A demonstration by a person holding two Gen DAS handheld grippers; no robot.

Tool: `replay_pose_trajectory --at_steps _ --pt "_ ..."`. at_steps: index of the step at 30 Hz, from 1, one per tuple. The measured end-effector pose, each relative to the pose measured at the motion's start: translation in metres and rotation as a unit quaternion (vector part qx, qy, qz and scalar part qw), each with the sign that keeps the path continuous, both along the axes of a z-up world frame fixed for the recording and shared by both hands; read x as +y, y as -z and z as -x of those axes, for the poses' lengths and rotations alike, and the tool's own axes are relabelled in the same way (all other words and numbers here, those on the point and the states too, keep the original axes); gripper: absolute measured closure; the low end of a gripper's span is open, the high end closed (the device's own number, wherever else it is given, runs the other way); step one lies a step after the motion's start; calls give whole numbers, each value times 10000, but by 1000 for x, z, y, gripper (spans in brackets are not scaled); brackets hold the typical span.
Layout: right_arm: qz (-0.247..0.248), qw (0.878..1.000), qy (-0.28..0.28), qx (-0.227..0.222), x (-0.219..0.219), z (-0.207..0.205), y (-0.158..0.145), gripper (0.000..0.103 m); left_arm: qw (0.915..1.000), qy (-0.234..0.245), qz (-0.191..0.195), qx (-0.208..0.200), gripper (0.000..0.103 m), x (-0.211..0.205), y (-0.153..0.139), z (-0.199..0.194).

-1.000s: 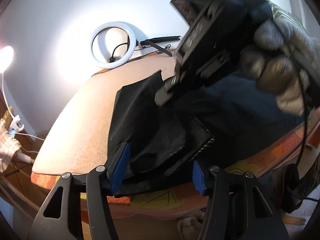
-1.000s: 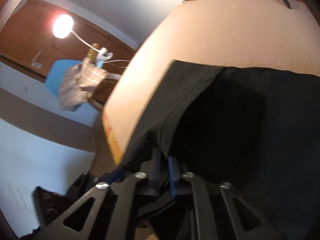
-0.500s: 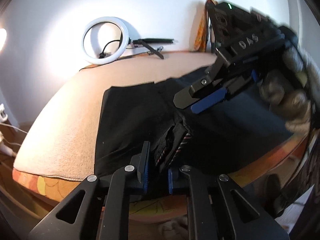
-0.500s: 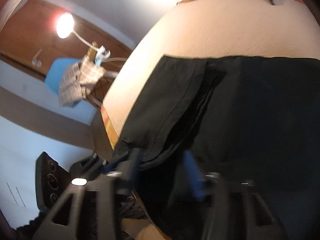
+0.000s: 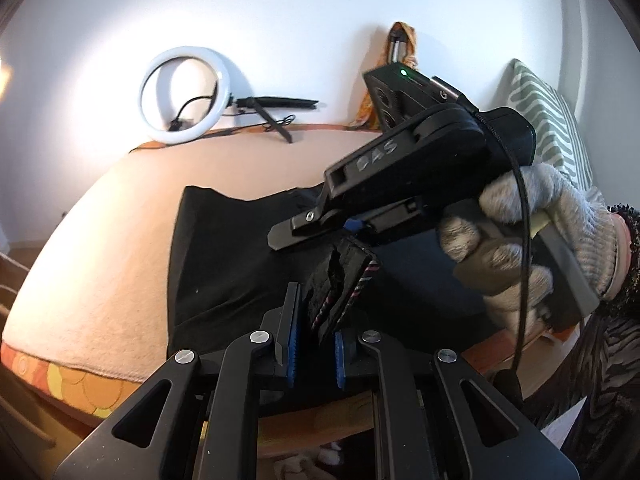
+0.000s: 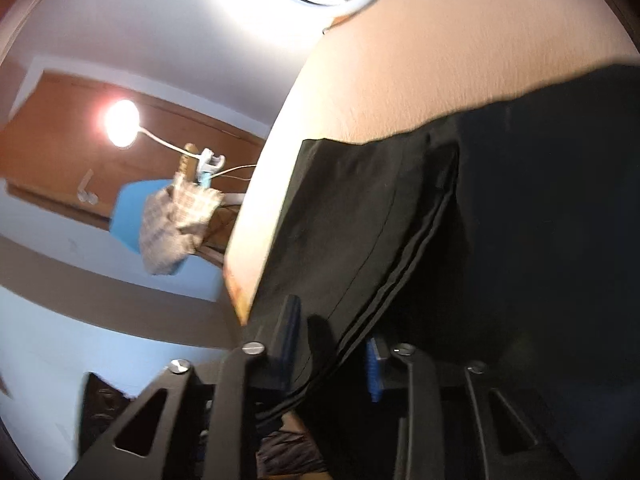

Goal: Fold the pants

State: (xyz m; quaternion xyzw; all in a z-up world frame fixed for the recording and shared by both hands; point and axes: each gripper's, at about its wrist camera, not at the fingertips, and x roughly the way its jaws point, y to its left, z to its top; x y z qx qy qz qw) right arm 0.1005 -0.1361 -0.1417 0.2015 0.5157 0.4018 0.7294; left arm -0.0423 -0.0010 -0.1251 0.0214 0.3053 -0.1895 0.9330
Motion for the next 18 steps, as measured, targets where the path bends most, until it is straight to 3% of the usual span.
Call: replay_pose_trajectory --at_steps 2,8,10,15,18 --pt "153 9994 66 -300 -4 5 -11 94 10000 85 9 -31 91 -3 -2 -7" --pt "658 9921 202 -1045 -23 19 -41 101 9991 419 57 43 91 -24 -5 -15" --pt "738 9905 266 -1134 -34 21 -45 102 9983 573 115 88 85 -33 -10 -16" --pt "870 9872 608 -1191 -73 26 -51 102 9935 900 663 230 56 -30 -27 -10" --pt "902 9854 851 -1167 -100 28 -52 102 9929 891 782 87 51 -19 -37 -9"
